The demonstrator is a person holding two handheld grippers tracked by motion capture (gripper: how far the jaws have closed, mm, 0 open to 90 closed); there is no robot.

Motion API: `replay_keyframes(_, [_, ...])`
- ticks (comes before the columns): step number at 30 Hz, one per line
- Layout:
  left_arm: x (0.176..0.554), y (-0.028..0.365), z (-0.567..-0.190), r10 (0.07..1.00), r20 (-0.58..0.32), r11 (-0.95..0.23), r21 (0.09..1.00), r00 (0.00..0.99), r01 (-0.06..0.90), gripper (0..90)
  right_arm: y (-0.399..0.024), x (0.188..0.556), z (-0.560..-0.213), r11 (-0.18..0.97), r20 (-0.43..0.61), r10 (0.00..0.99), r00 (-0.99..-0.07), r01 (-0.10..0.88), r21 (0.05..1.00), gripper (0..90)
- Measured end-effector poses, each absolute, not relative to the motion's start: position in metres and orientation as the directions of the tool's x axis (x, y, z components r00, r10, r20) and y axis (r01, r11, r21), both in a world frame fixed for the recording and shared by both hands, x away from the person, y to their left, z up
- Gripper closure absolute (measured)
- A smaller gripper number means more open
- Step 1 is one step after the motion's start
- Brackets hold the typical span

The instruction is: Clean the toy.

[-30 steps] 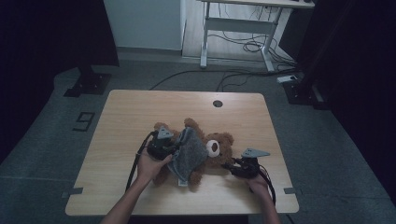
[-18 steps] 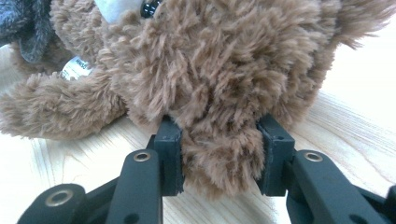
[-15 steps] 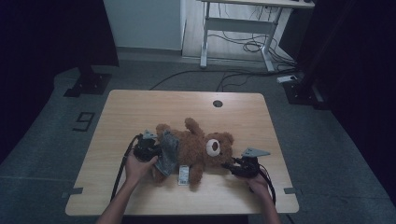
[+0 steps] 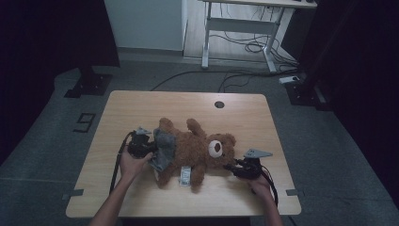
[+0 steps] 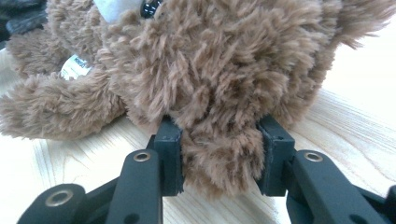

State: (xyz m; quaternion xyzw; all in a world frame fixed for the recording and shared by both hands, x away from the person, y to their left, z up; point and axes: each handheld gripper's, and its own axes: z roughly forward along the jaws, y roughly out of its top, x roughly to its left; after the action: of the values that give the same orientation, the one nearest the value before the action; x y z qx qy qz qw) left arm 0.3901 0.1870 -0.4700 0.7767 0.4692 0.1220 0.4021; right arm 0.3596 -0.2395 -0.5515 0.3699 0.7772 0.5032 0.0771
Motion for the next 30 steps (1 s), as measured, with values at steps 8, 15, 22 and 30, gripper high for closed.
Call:
replay_keyframes(8, [0.368, 0.156, -0.401, 0.719, -0.202, -0.192, 0.862, 0.665, 0.470, 81.5, -0.239, 0.359, -0.551, 0.221, 0.251, 0.654, -0.714, 0.497, 0.839, 59.9])
replay_keyframes(15, [0.375, 0.103, -0.393, 0.686, -0.150, -0.265, 0.860, 0.712, 0.437, 81.3, -0.239, 0.358, -0.551, 0.224, 0.247, 0.656, -0.713, 0.496, 0.839, 59.9])
replay_keyframes(22, [0.408, 0.081, -0.444, 0.738, -0.145, -0.328, 0.776, 0.659, 0.538, 81.1, -0.240, 0.358, -0.552, 0.225, 0.245, 0.655, -0.715, 0.494, 0.840, 59.9])
replay_keyframes(30, [0.405, 0.087, -0.451, 0.732, -0.164, -0.324, 0.770, 0.661, 0.550, 81.1, -0.239, 0.357, -0.551, 0.232, 0.236, 0.659, -0.714, 0.491, 0.839, 59.7])
